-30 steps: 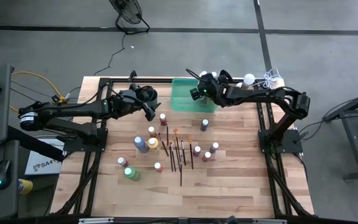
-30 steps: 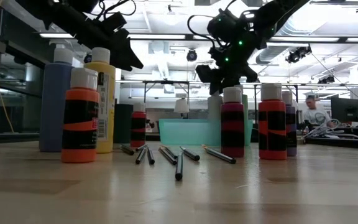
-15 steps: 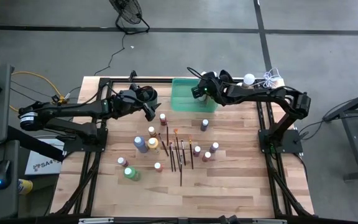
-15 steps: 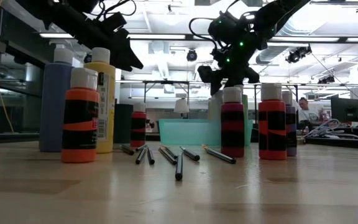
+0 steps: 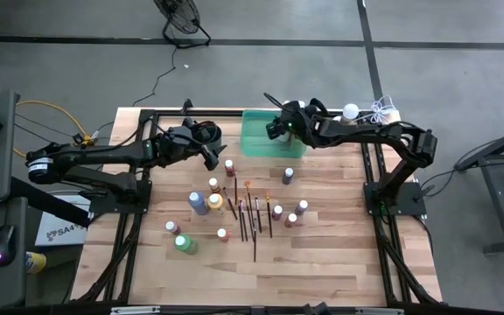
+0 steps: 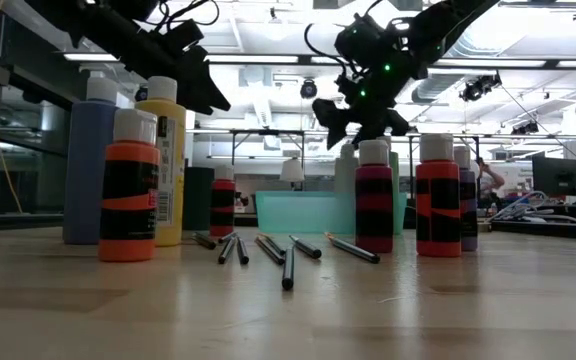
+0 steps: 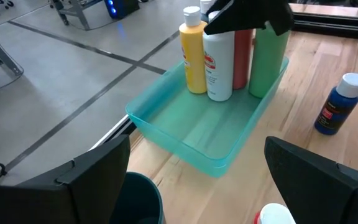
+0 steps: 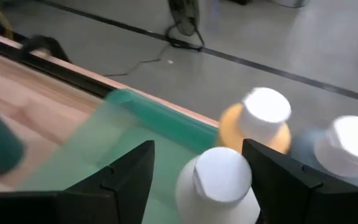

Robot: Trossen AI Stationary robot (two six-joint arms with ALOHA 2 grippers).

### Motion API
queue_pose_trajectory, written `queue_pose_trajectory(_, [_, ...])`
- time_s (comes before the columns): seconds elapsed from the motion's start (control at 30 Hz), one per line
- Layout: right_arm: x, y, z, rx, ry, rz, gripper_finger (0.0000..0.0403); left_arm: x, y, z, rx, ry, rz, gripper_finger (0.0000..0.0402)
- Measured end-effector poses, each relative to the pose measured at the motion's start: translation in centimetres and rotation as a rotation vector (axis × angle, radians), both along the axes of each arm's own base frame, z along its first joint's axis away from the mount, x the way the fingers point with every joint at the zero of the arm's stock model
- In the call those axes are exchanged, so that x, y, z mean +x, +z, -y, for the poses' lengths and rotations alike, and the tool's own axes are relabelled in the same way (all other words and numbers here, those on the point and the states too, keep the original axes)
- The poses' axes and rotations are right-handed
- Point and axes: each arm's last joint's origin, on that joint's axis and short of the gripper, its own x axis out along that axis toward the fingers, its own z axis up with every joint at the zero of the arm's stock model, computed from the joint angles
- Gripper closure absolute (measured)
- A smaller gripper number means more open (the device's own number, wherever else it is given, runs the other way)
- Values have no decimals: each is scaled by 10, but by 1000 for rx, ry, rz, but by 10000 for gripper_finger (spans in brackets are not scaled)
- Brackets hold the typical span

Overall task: Pick & Place Paint Supplies
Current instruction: Put the large white paint bottle into the green bin, then put the large green paint bottle into the green bin

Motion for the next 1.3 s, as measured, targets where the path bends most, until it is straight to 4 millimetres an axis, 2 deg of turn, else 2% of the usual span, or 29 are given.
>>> queue_pose_trajectory(0.13, [-2, 13, -2, -33, 24, 35, 168, -1, -2, 0, -7, 0, -22, 36])
queue_pose_trajectory(0.37, [-18, 44, -12, -72, 71, 67, 168, -1, -2, 0, -9, 1, -24, 36])
queue_pose_trajectory(0.53, [-33, 64, -35, -91, 136, 10, 168, -2, -4, 0, -26, 7, -34, 36])
queue_pose_trajectory(0.7, [-52, 82, -69, -121, 157, -55, 168, -4, -6, 1, -36, 9, -65, 36])
queue_pose_trajectory(0.83, [-63, 86, -100, -156, 169, -135, 168, -16, -7, 5, -54, 10, -141, 36])
queue_pose_trajectory(1.07, [-75, 80, -144, -199, 188, -233, 168, -52, -3, 15, -144, 40, -198, 36])
queue_pose_trajectory(1.3, [-81, 77, -175, -221, 244, -245, 168, -83, -28, 28, -242, -72, -135, 36])
